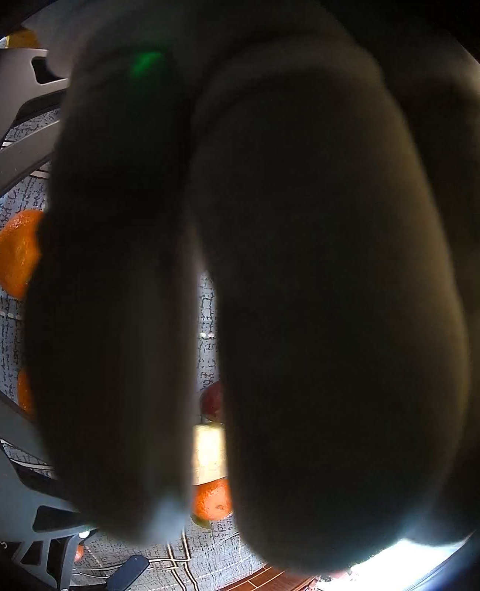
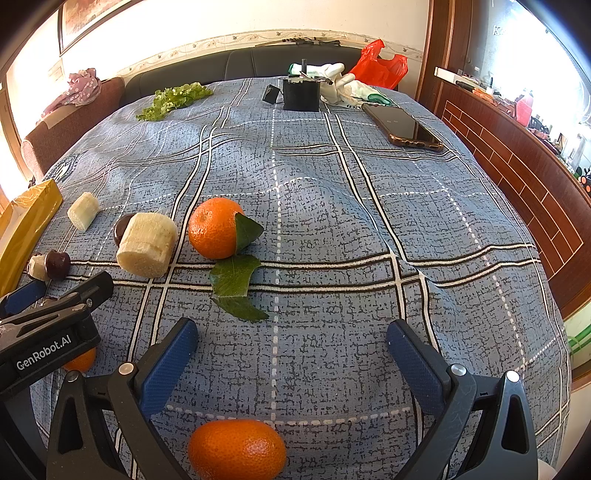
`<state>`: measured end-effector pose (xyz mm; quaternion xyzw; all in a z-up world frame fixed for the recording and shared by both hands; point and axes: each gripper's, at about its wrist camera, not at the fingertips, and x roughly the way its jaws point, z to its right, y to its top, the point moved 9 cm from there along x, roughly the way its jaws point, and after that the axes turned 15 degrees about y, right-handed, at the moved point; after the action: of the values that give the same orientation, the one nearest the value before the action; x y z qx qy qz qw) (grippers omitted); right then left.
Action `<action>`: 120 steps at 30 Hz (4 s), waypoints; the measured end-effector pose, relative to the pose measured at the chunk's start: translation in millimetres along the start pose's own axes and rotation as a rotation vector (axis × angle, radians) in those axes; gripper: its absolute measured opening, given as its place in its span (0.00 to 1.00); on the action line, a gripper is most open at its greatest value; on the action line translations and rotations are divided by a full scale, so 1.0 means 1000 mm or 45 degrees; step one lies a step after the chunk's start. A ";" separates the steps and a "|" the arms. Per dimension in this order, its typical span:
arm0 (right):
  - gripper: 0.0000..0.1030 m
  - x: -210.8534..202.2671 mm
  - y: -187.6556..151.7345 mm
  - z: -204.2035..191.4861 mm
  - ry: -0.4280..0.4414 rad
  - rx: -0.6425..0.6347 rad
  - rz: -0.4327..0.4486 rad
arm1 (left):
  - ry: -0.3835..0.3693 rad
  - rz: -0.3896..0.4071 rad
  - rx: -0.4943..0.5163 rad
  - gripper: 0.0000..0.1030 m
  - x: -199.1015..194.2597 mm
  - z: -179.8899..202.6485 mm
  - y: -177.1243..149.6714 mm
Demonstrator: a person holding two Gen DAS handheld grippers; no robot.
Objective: Organize fruits
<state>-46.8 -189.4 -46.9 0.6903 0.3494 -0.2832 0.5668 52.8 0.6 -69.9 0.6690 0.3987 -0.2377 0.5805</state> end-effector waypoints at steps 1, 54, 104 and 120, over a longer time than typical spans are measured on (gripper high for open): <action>1.00 0.000 0.000 0.000 0.000 0.000 0.000 | 0.000 0.000 0.000 1.00 0.000 0.000 0.000; 1.00 0.000 0.000 0.000 0.000 0.000 0.000 | -0.001 0.003 -0.001 1.00 0.000 -0.003 0.000; 1.00 -0.001 -0.011 -0.003 0.057 -0.049 -0.102 | -0.090 -0.057 0.092 0.98 -0.012 0.002 -0.018; 0.87 -0.114 0.029 -0.022 0.077 -0.108 0.092 | -0.215 0.643 -0.085 0.84 -0.257 -0.170 0.049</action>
<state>-91.9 -189.7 64.0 0.6861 0.3528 -0.2266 0.5945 -78.6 98.6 195.4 0.7055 0.1771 -0.1269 0.6744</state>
